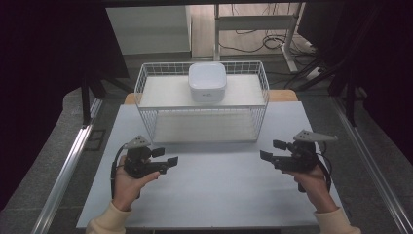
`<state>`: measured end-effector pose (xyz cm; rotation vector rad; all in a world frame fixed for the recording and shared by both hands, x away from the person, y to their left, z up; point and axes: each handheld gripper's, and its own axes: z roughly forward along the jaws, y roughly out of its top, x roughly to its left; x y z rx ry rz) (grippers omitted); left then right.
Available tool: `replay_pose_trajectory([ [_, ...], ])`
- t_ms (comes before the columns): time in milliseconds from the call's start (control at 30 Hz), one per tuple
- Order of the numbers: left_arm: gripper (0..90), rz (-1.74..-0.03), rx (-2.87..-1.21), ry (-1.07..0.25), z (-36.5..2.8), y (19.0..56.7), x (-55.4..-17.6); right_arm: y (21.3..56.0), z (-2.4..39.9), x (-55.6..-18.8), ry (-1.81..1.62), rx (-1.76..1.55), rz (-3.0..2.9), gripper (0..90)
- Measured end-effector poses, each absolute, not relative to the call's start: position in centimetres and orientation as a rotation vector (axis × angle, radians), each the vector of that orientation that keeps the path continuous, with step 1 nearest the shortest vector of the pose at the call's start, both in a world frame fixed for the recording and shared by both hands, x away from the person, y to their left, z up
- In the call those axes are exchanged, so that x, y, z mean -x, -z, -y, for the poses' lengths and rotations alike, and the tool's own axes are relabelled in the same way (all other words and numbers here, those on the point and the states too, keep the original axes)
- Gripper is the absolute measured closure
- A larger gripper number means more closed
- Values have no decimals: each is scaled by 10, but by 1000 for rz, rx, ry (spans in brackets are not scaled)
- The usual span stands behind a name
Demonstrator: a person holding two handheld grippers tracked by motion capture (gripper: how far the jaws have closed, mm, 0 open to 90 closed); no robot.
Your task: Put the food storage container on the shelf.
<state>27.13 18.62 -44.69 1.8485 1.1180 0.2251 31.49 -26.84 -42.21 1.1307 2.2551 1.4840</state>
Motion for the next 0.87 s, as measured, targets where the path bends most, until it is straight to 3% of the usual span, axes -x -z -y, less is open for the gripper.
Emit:
replay_pose_trajectory([
  [233, 267, -1184, -1917, -222, -179, 478, -270, 468, 268, -307, -1355, -1193, -2363, 263],
  [867, 245, -1207, -1926, -251, -180, 483, -280, 475, 270, -311, -1274, -1181, -2323, 220],
])
